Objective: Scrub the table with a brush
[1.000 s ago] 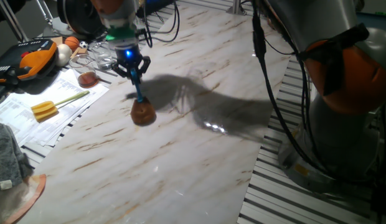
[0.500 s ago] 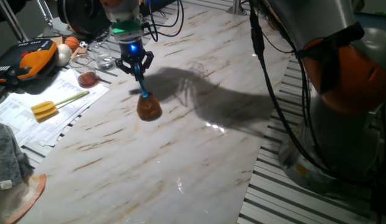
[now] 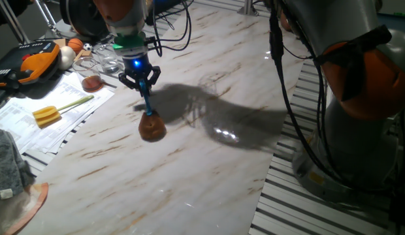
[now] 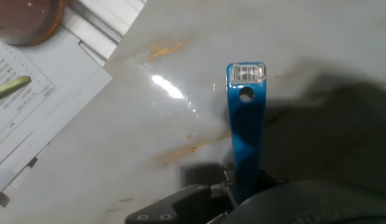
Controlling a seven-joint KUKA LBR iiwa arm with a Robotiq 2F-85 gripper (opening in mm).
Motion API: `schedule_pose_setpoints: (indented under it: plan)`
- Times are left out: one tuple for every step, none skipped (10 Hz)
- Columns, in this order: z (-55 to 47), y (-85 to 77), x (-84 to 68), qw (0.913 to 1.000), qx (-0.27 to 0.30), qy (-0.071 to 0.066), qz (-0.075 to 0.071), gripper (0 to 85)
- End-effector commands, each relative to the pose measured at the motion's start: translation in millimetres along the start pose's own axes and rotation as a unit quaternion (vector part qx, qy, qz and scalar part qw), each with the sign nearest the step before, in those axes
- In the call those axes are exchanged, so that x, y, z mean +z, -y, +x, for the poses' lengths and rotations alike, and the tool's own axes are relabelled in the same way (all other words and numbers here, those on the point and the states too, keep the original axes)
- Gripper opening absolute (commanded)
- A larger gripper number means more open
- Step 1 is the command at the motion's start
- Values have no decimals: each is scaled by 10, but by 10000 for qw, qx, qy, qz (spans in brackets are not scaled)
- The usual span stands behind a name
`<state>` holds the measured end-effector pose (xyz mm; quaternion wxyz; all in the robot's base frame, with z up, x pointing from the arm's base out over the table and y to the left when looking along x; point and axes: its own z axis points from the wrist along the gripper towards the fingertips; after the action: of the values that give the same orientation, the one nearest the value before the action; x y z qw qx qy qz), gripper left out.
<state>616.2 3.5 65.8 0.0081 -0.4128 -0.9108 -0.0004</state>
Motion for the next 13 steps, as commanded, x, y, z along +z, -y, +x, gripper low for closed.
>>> schedule_pose_setpoints:
  plan:
    - [-46, 15, -20, 10000, -70, -18, 18, 0]
    - [-113, 52, -43, 9997, -224, -50, 30, 0]
    - [-178, 90, -53, 9990, -438, -45, 78, 0]
    - [-241, 115, -63, 9984, -560, -62, 94, 0]
    - [-317, 148, -76, 9966, -804, -81, 152, 0]
    - [-349, 179, -73, 9945, -1031, -64, 194, 0]
    - [-359, 195, -66, 9926, -1189, -60, 258, 0]
    - [-362, 210, -66, 9903, -1356, -131, 285, 0]
    - [-369, 228, -75, 9869, -1565, -183, 360, 0]
    - [-379, 251, -83, 9833, -1768, -197, 372, 170]
    - [-386, 268, -86, 9810, -1885, -182, 432, 340]
    - [-382, 277, -91, 9802, -1914, -231, 458, 680]
    - [-369, 280, -108, 9792, -1949, -275, 490, 850]
